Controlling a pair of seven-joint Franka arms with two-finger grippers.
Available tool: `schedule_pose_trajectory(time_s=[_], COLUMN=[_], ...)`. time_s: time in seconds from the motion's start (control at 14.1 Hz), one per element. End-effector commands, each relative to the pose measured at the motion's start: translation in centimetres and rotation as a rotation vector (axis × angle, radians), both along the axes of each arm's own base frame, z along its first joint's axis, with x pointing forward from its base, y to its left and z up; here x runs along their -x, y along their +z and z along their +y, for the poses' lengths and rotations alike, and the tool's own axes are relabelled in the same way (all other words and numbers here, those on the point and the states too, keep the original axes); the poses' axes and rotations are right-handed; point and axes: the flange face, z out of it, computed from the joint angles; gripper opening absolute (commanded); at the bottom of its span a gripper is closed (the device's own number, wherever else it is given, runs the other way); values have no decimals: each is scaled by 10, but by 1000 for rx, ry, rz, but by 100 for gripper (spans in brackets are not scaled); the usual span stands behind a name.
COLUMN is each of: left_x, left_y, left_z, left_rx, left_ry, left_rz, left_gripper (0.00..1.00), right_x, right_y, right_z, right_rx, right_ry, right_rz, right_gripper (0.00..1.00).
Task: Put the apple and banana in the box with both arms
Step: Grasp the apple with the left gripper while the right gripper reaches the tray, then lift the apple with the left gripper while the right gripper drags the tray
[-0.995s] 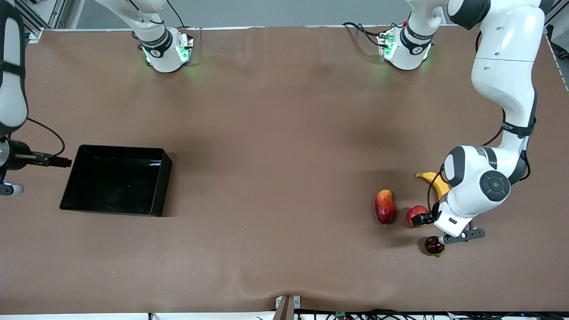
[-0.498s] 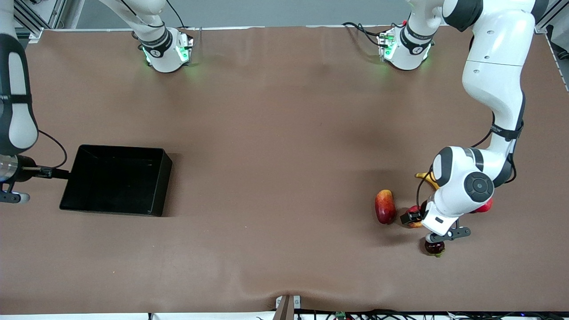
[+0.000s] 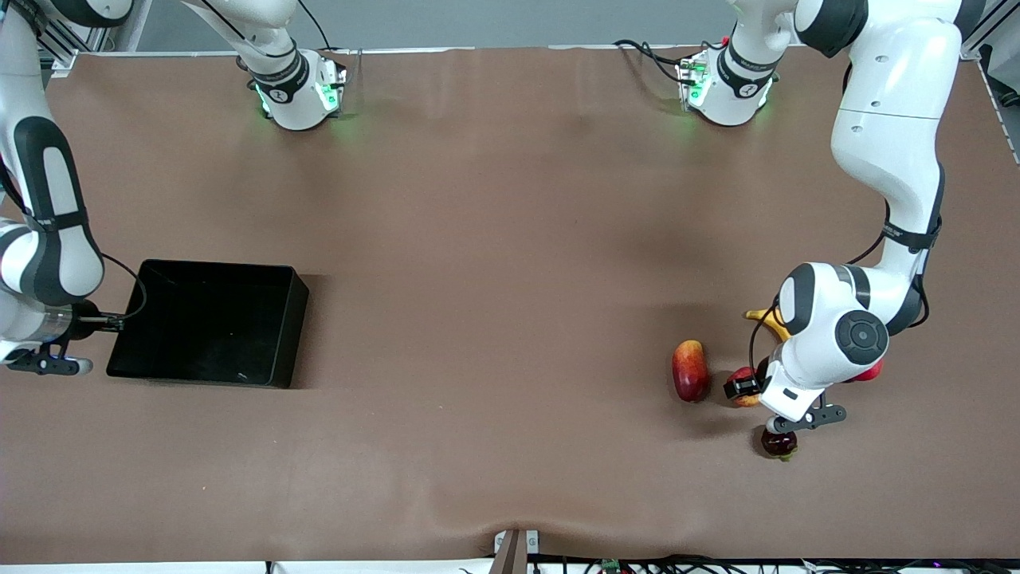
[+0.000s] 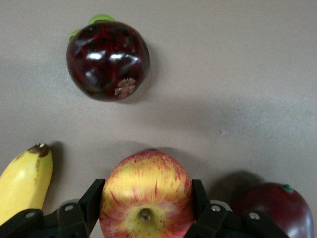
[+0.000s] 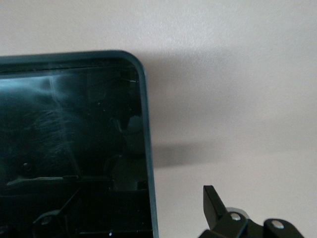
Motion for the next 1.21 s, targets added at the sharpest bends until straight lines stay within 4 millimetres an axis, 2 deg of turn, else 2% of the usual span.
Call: schedule_pose_trajectory(time_s=[0.0,0.07,0.14,0.21,0.36,0.5,0.64,0.78,0.92,1.07,1.14], left_x=[4,4,4,6,14,22,29,34,39,44,48], left_y=[52,70,89,105,136,171,201,219,227,239,244], left_z=[4,6,8,10,11,8,2,0,-4,-12,-18], left_rx=[-22,-24,-25,-27,-33,-33,-31,-29,-24,-17,-12], left_ry=[-4,-6,-10,-13,-12,-10,-12,-13,-20,-10,10], left_rz=[22,16,8,6,24,16,-2,-10,3,8,15], left_gripper=[0,0,0,0,0,0,0,0,0,0,0], right_x=[3,5,7,7,6,2,-5,-10,-25,-43,-50], right_y=[-2,-4,-7,-7,-4,9,32,60,94,121,128], right_z=[-4,-3,-3,-2,-1,1,6,18,55,105,132], right_rx=[-4,-9,-13,-14,-14,-9,-4,-2,-18,-52,-70], right_ry=[12,21,30,32,35,46,53,68,122,190,212], right_rz=[6,13,18,23,21,1,-32,-56,-87,-116,-127], right_gripper=[71,32,8,0,0,0,0,0,0,0,0])
